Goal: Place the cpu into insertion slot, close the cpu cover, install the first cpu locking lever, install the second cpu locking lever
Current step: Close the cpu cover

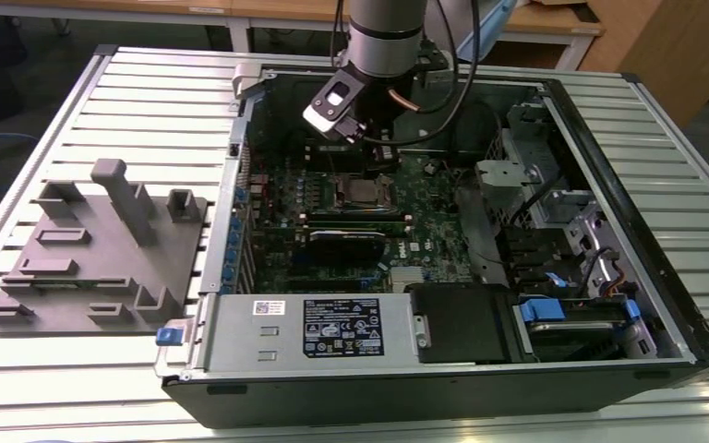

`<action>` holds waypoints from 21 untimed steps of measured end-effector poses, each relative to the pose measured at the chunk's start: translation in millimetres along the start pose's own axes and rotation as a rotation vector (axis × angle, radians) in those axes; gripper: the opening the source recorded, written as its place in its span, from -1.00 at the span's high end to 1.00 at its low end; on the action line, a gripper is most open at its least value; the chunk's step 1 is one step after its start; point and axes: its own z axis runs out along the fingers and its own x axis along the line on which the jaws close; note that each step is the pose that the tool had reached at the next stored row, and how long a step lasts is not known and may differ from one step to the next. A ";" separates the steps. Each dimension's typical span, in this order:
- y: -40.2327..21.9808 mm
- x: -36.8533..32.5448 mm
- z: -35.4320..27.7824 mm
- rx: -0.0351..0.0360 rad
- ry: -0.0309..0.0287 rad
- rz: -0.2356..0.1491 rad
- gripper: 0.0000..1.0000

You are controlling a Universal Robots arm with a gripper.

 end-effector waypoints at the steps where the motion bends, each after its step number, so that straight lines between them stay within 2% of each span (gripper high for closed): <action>1: 0.0 0.0 0.0 0.0000 0.0001 -0.001 0.80; 8: 0.0 0.0 0.0 -0.0001 0.0002 -0.007 0.80; 18: 0.0 0.0 0.0 -0.0013 0.0029 -0.092 0.80; 21: 0.0 0.0 0.0 -0.0013 0.0030 -0.095 0.80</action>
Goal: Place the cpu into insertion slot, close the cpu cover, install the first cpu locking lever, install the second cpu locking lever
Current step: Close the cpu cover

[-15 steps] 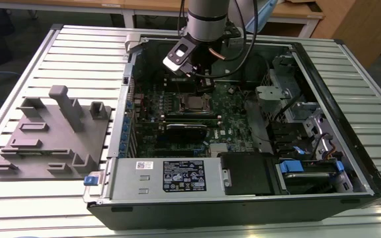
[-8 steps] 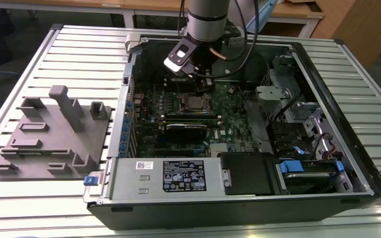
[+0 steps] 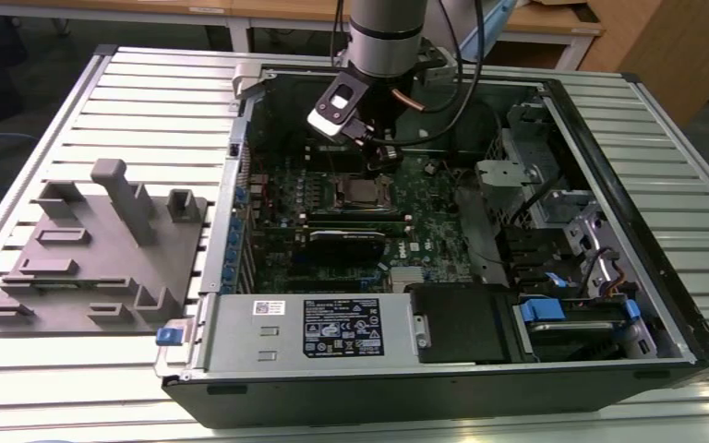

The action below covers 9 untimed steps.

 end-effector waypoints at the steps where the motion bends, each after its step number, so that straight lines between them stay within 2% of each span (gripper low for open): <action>1: 0.0 0.0 0.0 -0.0001 0.0001 0.000 0.80; 5: 0.0 0.0 0.0 -0.0001 0.0002 -0.004 0.80; 9: 0.0 0.0 0.0 -0.0004 0.0009 -0.029 0.80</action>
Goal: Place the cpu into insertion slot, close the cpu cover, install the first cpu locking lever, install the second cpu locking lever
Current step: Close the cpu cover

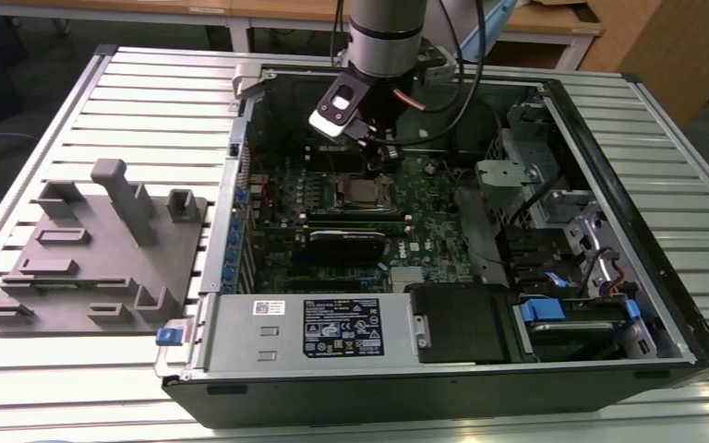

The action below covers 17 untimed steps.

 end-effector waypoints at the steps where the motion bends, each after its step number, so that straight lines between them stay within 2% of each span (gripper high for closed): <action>1: 0.0 0.0 0.0 -0.0001 0.0001 0.000 0.80; 17: 0.0 0.0 0.0 -0.0003 0.0007 -0.020 0.80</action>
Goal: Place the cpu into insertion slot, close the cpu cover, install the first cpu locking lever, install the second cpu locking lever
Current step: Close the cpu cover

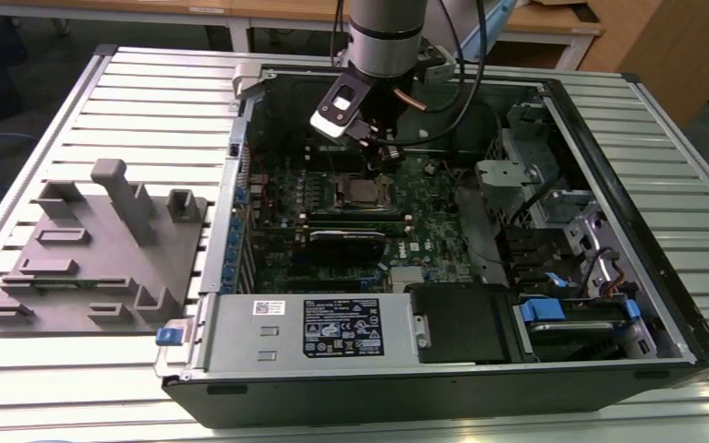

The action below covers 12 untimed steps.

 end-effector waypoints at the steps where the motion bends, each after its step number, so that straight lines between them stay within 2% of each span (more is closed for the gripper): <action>1: 0.0 0.0 0.0 0.0000 0.0001 -0.002 0.80; 8: 0.0 0.0 0.0 0.0000 0.0001 -0.004 0.80; 12: 0.0 0.0 0.0 -0.0008 0.0022 -0.029 0.80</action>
